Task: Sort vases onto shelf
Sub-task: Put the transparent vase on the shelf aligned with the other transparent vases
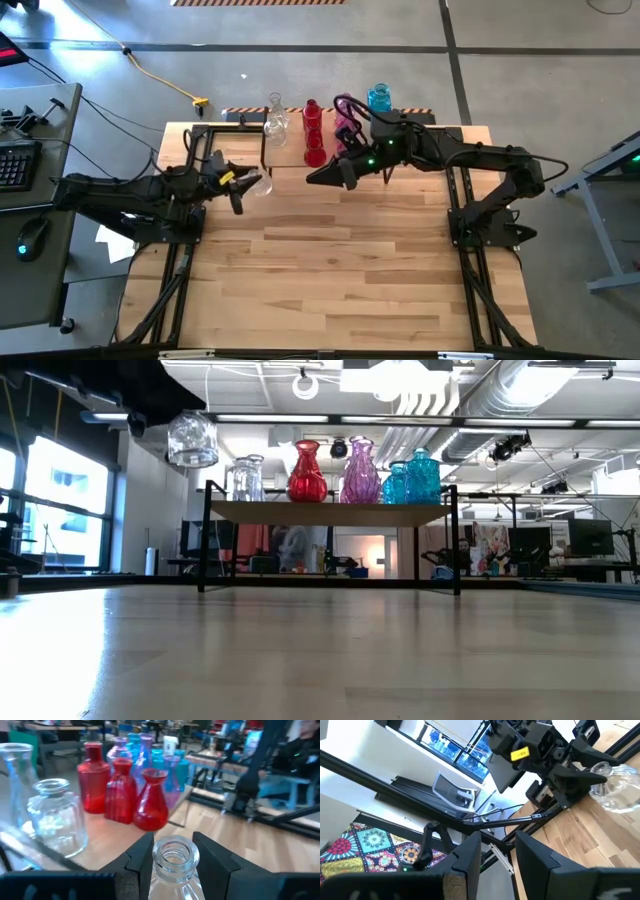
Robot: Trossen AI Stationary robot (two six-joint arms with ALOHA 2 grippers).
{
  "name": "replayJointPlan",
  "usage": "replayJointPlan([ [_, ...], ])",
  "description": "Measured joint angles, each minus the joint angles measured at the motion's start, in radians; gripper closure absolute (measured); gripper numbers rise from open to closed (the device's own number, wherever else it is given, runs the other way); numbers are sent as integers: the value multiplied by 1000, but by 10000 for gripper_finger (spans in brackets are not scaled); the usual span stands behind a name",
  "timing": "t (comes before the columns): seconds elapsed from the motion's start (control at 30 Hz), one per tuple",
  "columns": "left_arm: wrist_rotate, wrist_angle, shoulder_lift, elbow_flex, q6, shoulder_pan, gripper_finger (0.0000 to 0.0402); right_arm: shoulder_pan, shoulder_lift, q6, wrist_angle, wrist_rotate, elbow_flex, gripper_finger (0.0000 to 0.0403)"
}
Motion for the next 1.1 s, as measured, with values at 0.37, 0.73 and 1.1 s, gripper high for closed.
replayJointPlan([
  [0.37, -10, 128, 91, -20, 78, 58, 291, -17, 0, 0, 0, 0, 0, 300],
  [0.73, 38, 261, 222, -20, 65, 170, 291, -19, 1, -26, 0, 1, 0, 300],
  [1.1, 92, 326, 342, 9, 60, 245, 291, -19, 1, -27, -1, 1, 0, 300],
])
